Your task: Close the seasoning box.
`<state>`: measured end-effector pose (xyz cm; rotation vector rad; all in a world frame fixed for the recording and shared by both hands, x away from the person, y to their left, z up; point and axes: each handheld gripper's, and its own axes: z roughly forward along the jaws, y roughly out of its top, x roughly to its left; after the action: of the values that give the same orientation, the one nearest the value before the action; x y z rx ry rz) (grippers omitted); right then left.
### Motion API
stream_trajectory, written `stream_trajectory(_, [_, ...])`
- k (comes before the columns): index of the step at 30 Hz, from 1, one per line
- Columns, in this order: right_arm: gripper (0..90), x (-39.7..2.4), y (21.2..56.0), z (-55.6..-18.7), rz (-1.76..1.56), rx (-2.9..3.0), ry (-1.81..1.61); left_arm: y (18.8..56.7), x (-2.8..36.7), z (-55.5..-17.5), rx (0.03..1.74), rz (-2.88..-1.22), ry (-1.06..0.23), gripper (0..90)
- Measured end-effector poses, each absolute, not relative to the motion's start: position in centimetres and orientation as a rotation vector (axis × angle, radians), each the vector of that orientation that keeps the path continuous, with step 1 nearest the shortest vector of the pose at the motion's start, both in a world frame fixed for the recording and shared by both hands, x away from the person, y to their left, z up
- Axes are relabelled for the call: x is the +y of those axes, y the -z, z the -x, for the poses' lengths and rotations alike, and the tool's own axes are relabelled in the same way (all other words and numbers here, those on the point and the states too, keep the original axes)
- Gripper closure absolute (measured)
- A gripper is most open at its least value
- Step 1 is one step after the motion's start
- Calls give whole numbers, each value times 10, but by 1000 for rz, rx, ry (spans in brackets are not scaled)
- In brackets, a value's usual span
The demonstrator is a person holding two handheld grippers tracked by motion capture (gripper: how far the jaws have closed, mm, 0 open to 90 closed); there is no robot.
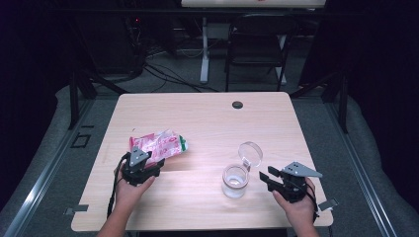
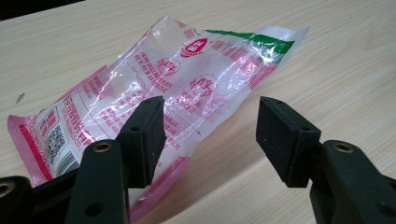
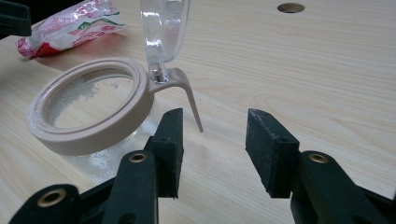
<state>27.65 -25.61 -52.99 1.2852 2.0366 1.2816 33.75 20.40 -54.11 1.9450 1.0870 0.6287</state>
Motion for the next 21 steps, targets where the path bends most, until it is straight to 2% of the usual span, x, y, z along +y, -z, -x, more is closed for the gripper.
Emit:
stream_trajectory(4, [560, -257, 530, -276, -1280, 2037, -1283, 543, 197, -341, 1060, -1972, -612, 411])
stream_trajectory(12, [555, -260, 531, -271, -1295, 2022, -1277, 551, 169, -348, 957, -2106, -753, 404])
stream_trajectory(21, [554, -270, 532, -263, -1339, 1983, -1268, 561, 153, -366, 963, -2159, -873, 427])
